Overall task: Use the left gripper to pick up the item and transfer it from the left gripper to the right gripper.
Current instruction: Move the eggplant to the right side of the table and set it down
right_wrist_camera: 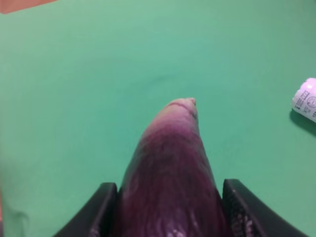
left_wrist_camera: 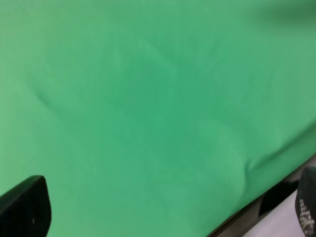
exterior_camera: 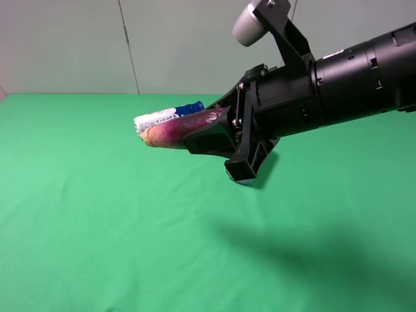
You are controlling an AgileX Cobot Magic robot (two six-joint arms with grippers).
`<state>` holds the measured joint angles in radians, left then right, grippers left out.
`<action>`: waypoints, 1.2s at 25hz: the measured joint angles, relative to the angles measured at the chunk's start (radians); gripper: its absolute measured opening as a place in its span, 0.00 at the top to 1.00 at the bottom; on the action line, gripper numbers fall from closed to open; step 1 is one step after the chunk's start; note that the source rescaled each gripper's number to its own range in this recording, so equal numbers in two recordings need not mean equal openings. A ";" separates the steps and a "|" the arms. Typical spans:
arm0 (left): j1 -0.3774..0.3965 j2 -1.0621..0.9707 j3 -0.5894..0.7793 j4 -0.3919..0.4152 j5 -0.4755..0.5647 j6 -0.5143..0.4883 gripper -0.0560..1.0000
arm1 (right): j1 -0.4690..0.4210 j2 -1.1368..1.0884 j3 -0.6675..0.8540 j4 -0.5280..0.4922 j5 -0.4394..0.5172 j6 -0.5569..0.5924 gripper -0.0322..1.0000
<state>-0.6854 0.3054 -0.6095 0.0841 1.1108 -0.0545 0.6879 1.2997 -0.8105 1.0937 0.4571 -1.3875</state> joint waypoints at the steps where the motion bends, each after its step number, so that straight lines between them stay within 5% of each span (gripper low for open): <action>1: 0.000 -0.035 0.012 0.000 0.001 -0.018 0.00 | 0.000 0.000 0.000 -0.001 0.000 0.000 0.97; 11: 0.000 -0.227 0.123 0.000 -0.025 -0.129 0.00 | 0.000 0.000 0.000 -0.001 -0.005 0.010 0.97; 30: 0.039 -0.229 0.126 0.000 -0.044 -0.134 0.00 | 0.000 0.000 0.000 -0.001 -0.030 0.064 0.97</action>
<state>-0.6462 0.0760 -0.4832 0.0841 1.0666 -0.1885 0.6879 1.2997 -0.8105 1.0927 0.4271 -1.3238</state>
